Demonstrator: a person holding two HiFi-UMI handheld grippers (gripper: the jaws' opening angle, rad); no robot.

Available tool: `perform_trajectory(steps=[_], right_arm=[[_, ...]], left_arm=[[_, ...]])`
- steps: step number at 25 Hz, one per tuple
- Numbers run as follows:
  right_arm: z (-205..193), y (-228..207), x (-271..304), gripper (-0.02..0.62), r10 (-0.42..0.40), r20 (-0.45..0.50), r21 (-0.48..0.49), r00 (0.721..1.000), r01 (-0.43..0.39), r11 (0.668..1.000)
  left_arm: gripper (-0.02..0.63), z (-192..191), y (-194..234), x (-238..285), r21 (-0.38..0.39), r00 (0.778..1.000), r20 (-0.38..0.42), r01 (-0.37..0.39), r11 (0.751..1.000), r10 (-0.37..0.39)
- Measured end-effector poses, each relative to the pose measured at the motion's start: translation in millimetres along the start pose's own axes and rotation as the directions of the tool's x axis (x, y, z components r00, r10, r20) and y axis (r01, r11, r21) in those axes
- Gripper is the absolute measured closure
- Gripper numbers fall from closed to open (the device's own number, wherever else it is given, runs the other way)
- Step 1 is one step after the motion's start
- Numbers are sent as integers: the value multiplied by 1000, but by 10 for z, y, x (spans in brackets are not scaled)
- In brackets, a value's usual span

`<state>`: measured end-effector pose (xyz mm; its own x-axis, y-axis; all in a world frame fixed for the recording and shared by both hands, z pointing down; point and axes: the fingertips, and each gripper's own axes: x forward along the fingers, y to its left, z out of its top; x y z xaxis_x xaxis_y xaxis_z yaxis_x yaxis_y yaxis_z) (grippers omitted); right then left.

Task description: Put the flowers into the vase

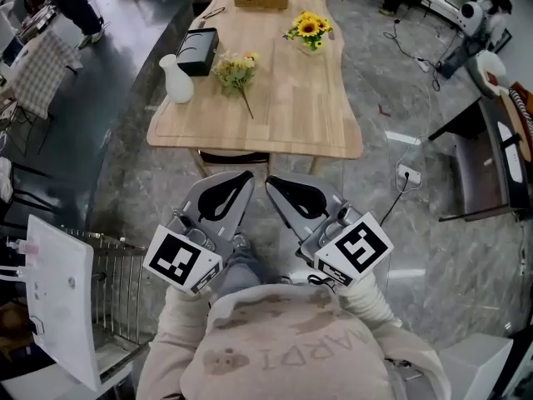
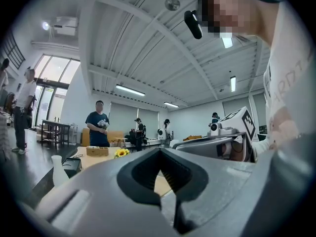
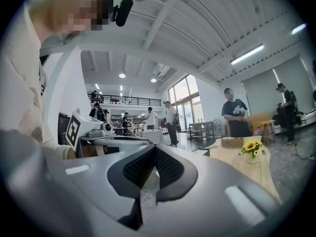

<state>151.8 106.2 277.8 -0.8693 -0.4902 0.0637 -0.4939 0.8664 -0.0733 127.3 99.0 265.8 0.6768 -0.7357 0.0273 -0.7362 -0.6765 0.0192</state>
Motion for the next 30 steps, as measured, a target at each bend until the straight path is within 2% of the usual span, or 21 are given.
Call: perform_trajectory(steps=[13,19,25,30], right_arm=[[146,-596,1427,568,-44,-10,2,999,44,999],[57,-847,1802,568,-92,-45,13,995,93,996],[-137,-1297,2060,568,-152,-127,28,980,156,987],[-458,-1788,2305,567,-203,-235,23,950,215,976]], left_arm=[[606,2,1443,199,-16,998,1,56,998,-56],[606,-129,1925,266,-40,998,-14,68,997,-69],[606,-168,2256,469,-56,997,-4,81,995,-82],[606,-210,2539,631,-65,998,-6,63,996,-64]])
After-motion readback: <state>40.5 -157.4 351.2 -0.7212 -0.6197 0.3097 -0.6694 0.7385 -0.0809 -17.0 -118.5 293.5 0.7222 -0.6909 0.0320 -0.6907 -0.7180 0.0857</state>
